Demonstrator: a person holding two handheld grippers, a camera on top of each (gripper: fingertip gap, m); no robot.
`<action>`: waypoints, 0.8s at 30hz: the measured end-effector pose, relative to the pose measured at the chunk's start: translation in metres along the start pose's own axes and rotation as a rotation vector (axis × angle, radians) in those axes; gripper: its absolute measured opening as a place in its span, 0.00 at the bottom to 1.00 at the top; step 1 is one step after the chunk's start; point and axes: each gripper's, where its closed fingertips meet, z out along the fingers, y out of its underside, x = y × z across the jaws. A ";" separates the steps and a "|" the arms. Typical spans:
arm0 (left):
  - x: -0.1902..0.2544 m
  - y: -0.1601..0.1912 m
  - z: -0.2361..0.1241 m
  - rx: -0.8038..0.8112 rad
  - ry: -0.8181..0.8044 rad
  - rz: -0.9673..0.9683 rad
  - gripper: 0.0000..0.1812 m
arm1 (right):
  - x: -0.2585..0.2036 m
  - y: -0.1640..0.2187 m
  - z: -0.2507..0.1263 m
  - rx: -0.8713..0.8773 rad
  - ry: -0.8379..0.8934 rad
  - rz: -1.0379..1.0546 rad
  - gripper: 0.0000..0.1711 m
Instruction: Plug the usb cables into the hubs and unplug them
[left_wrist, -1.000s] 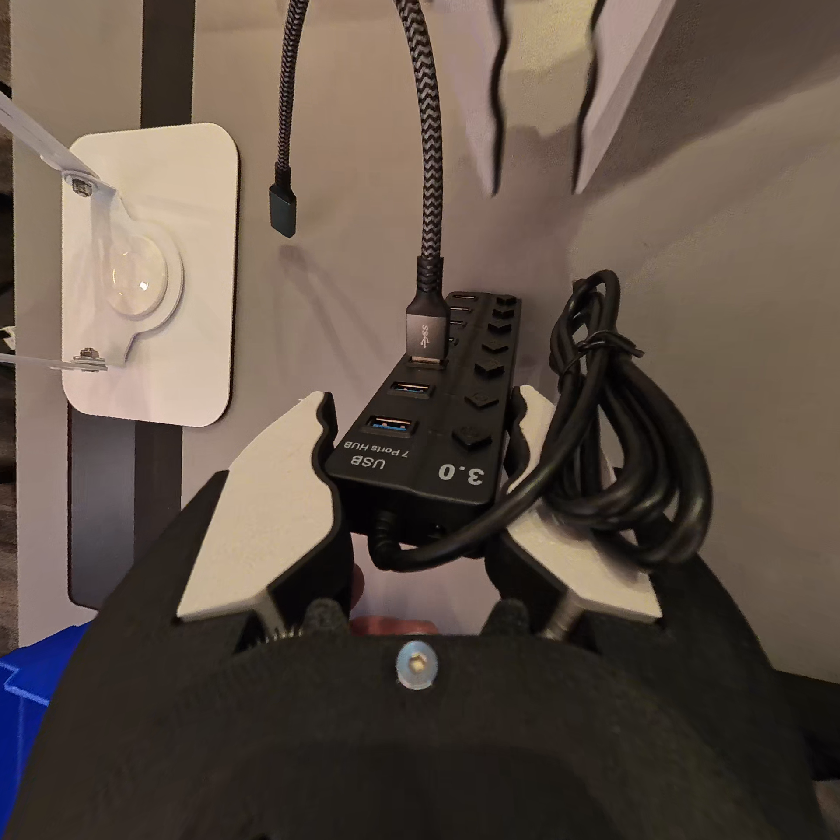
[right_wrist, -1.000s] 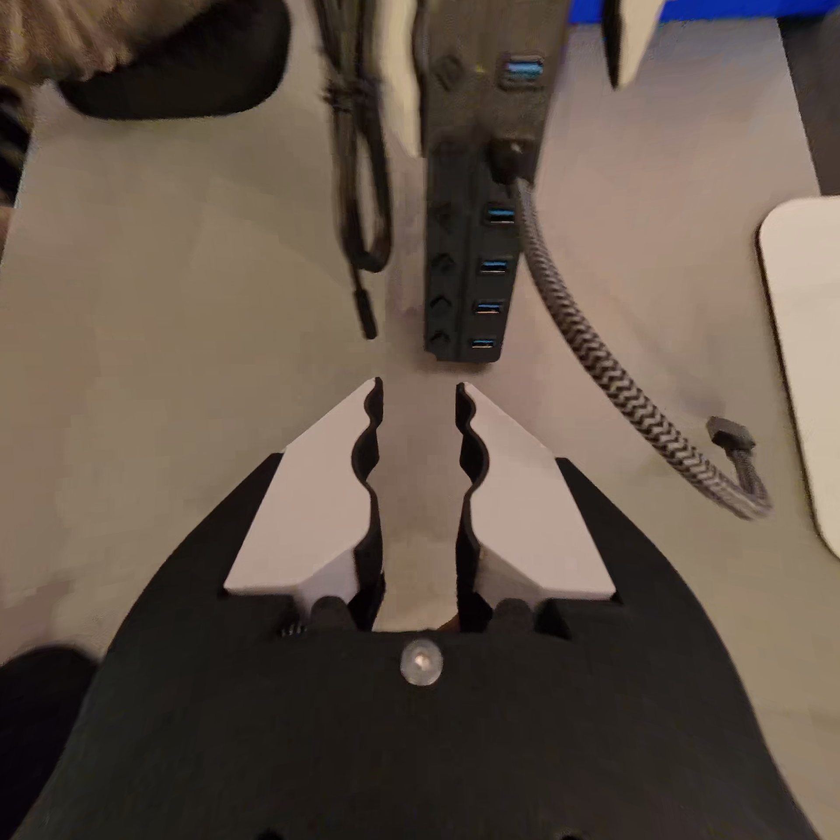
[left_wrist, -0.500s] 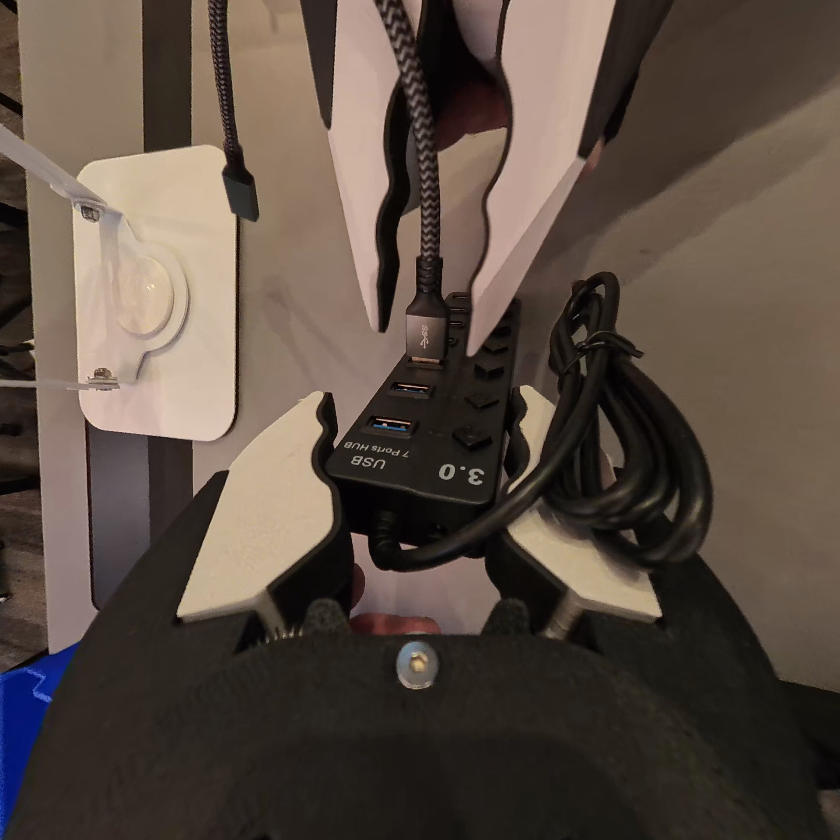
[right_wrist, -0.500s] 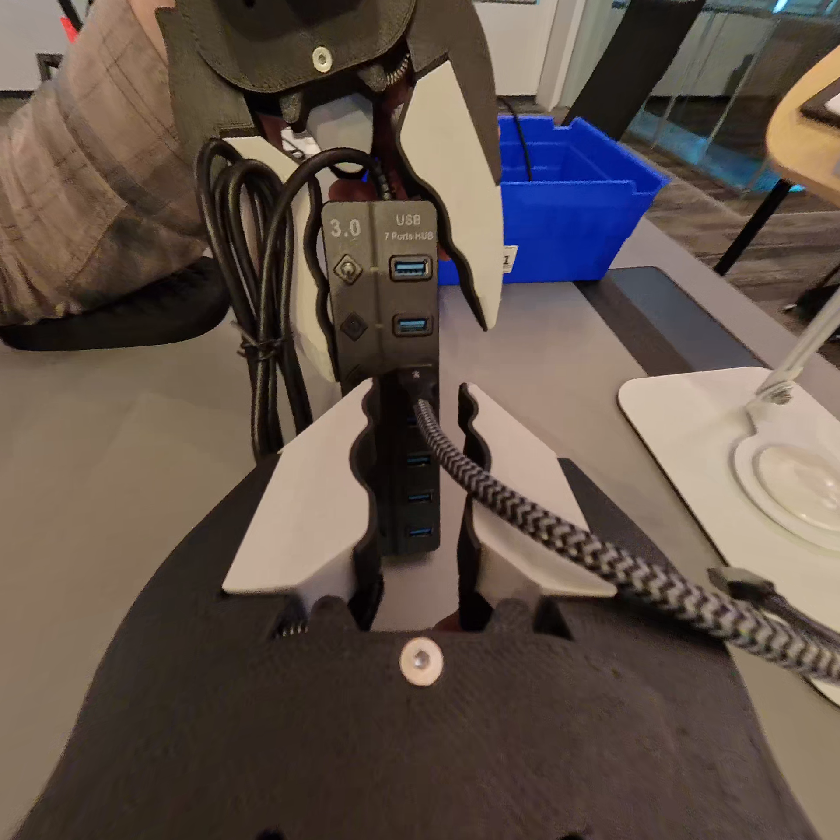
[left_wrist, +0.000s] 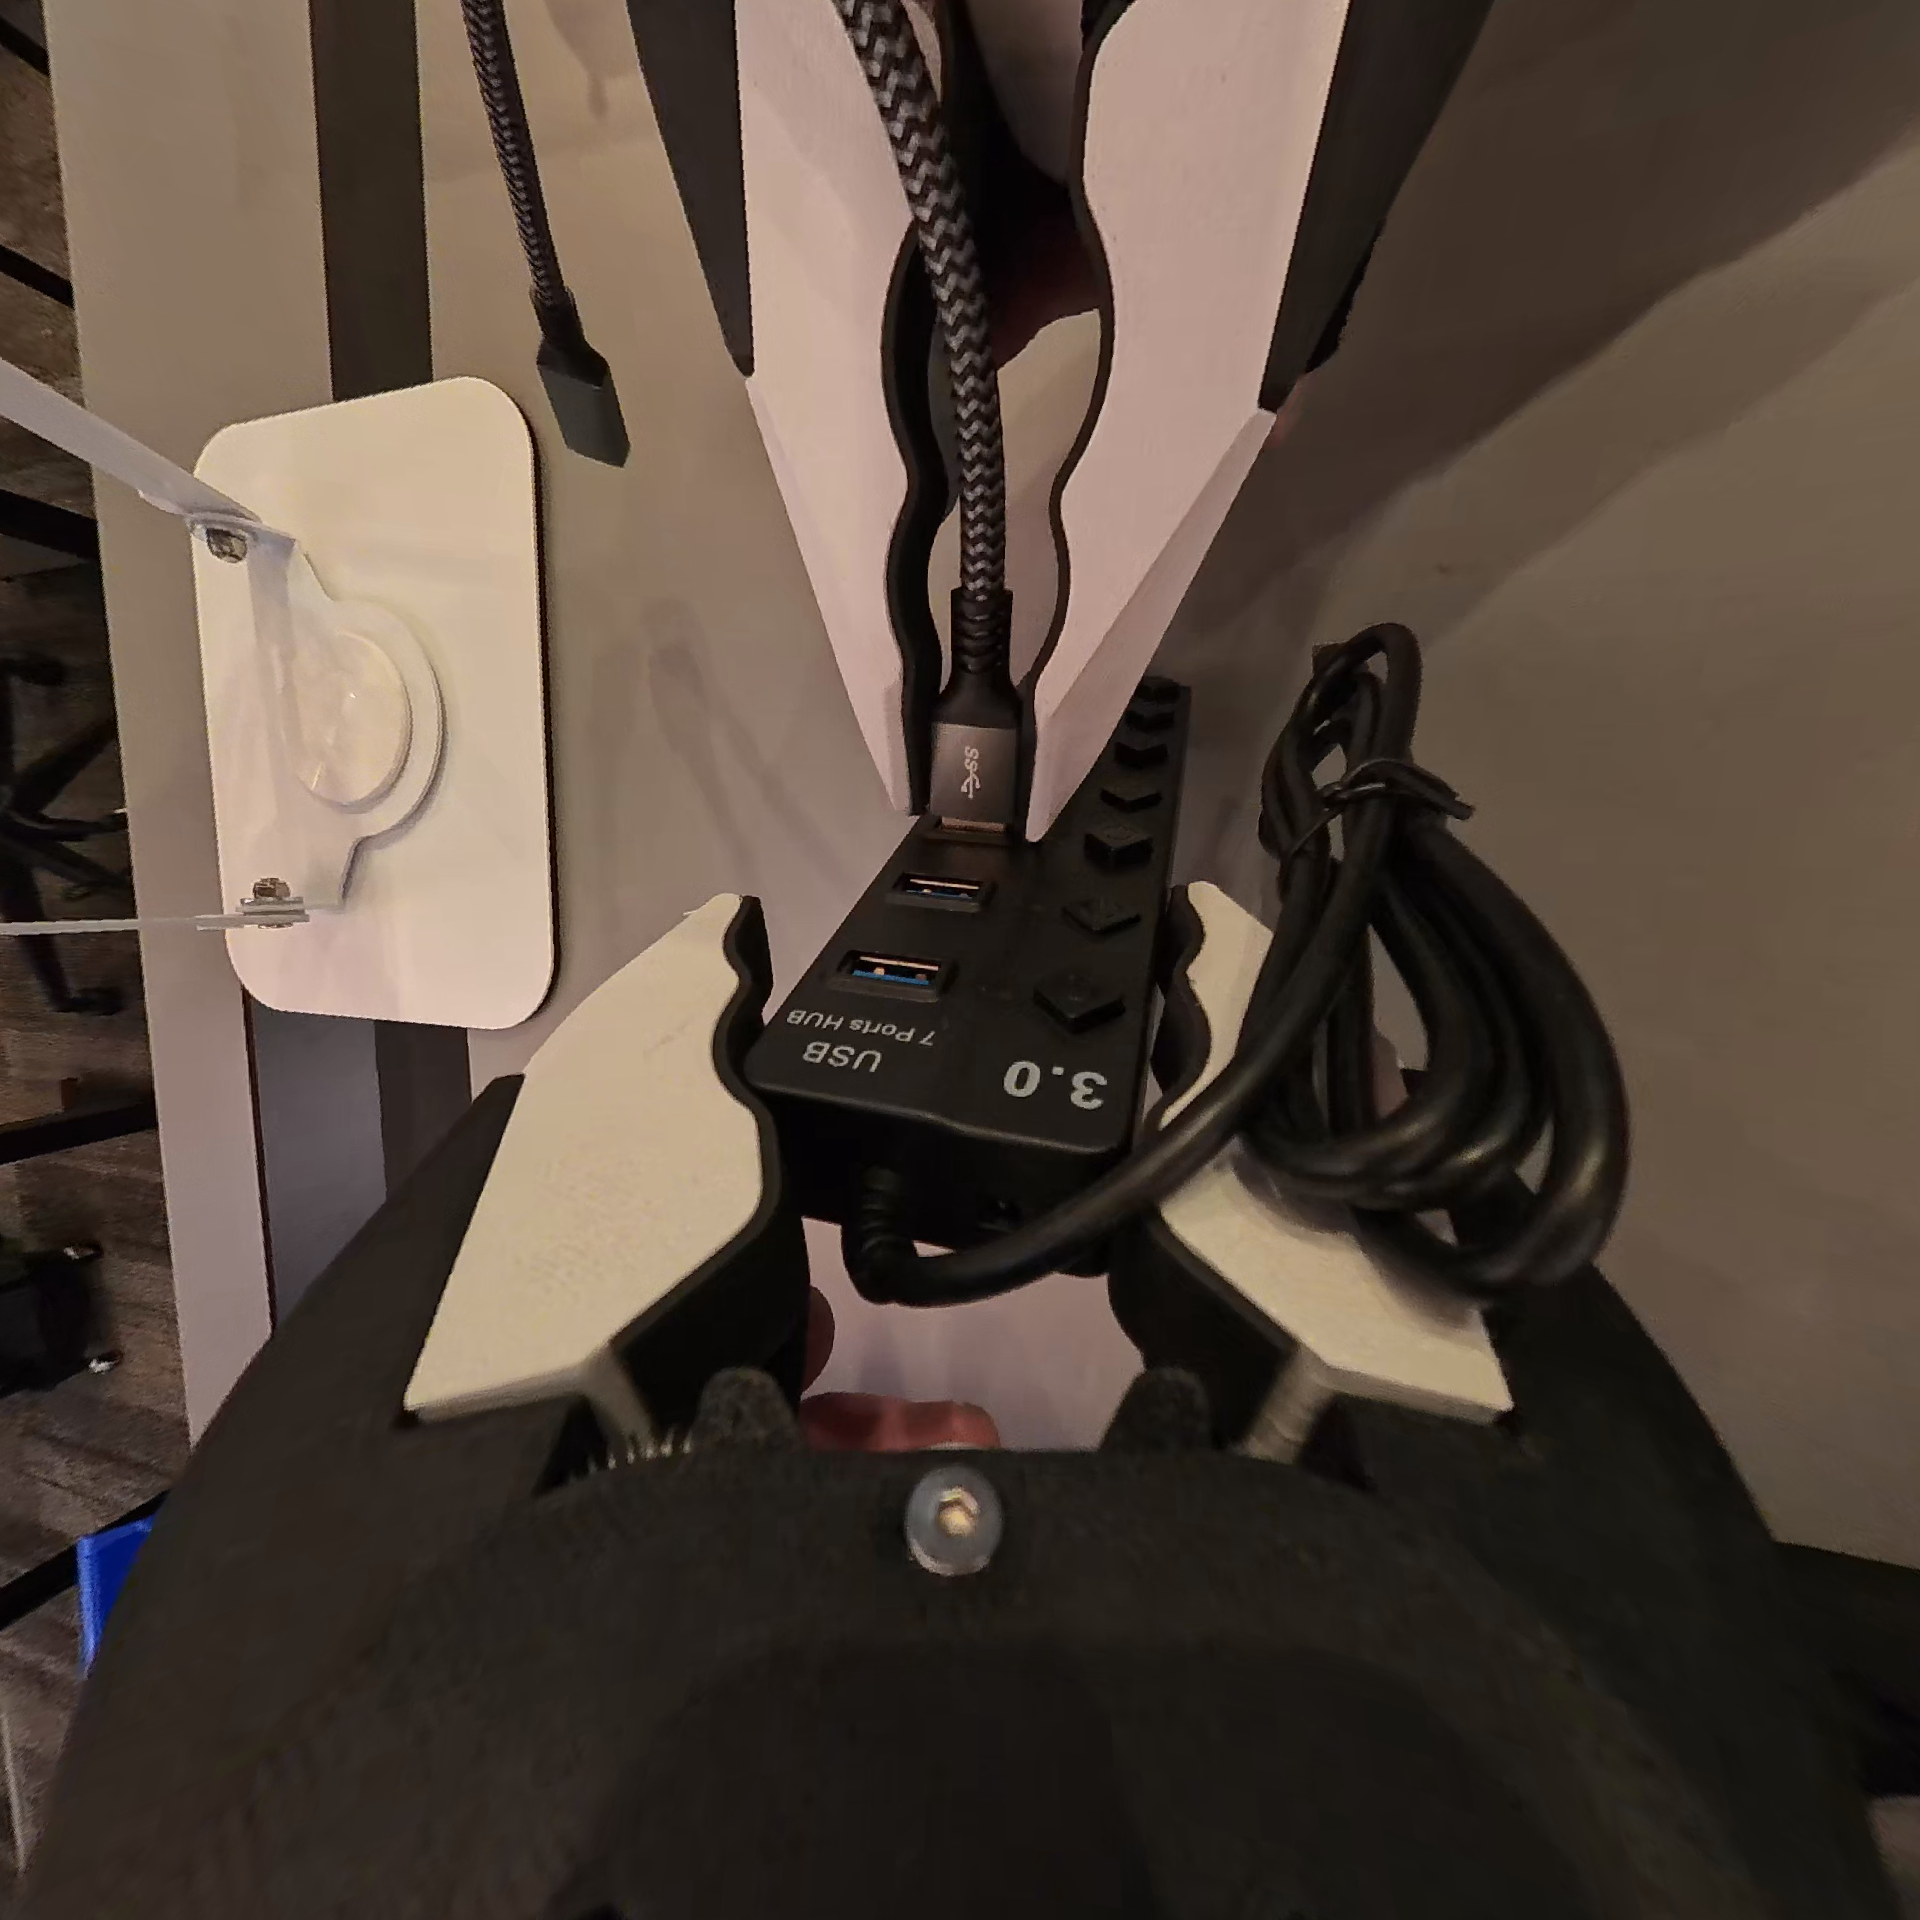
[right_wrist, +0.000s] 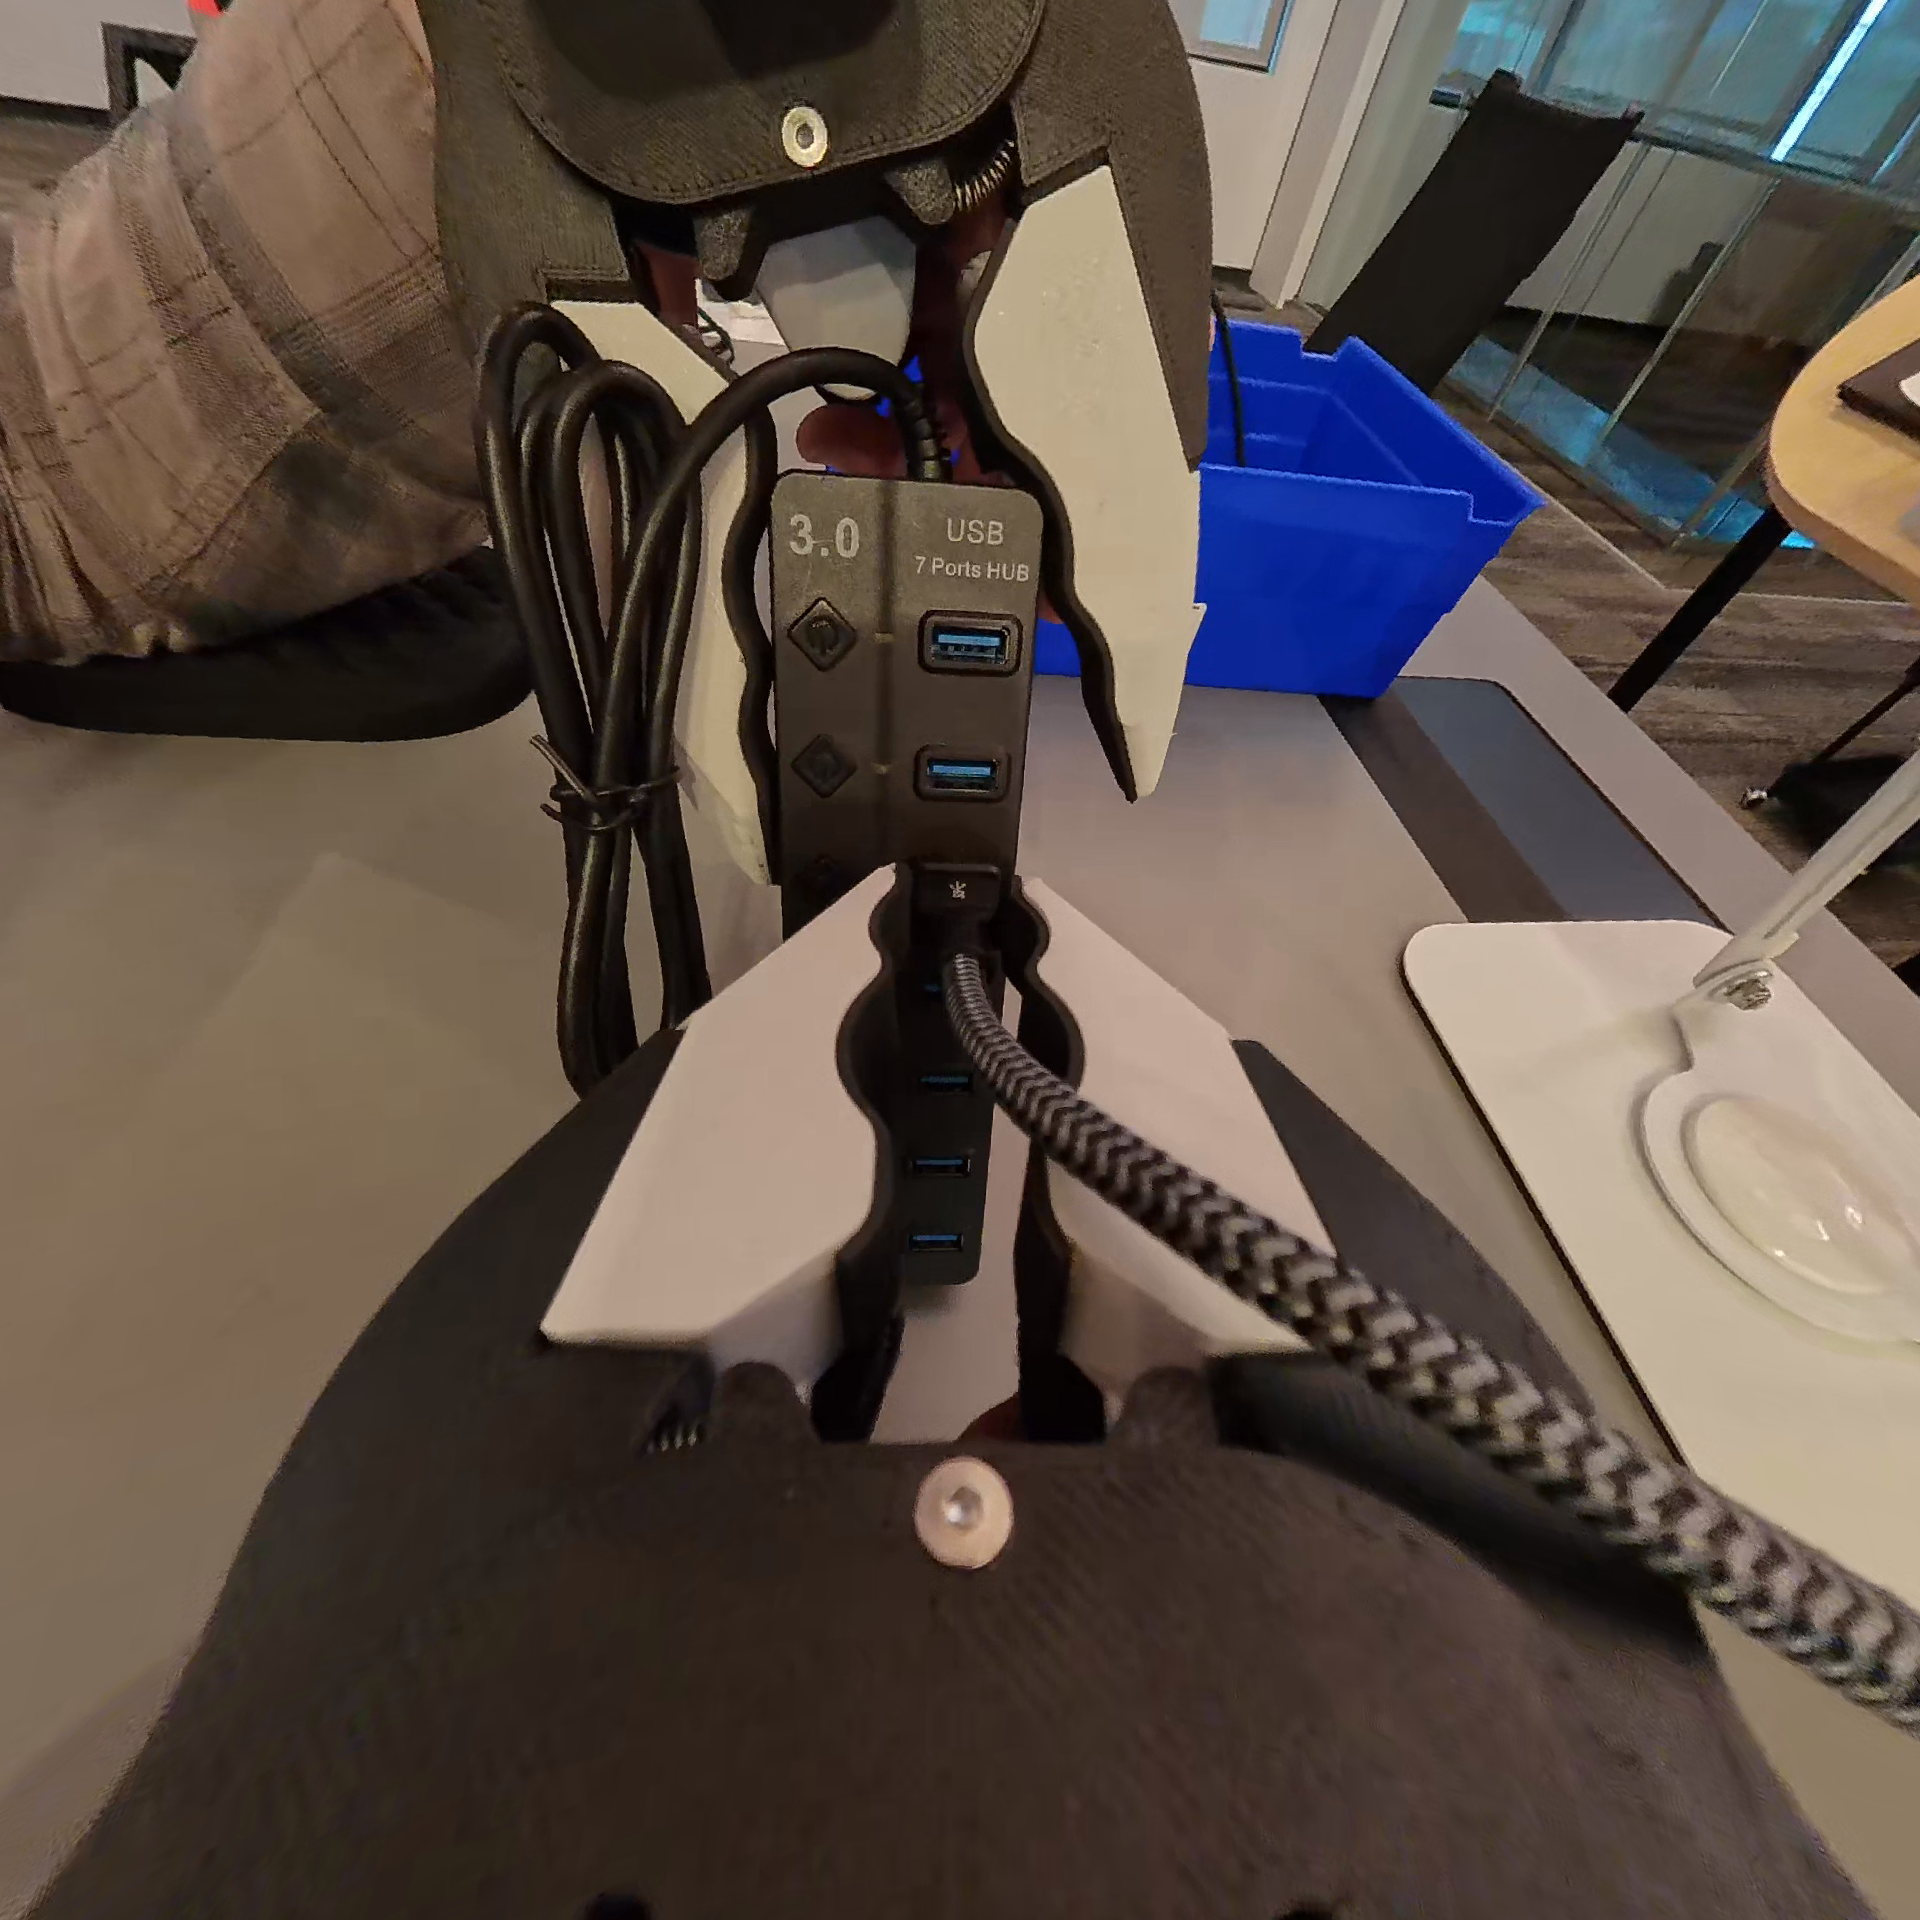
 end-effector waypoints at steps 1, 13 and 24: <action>0.000 0.000 0.000 0.001 -0.001 0.003 0.40 | 0.000 0.000 0.000 -0.002 -0.001 -0.005 0.09; -0.002 -0.002 0.000 0.014 -0.025 0.037 0.40 | 0.002 0.000 -0.001 -0.009 0.043 -0.092 0.09; -0.003 -0.001 0.000 0.009 -0.029 0.034 0.40 | 0.003 0.000 0.001 0.020 0.012 0.018 0.09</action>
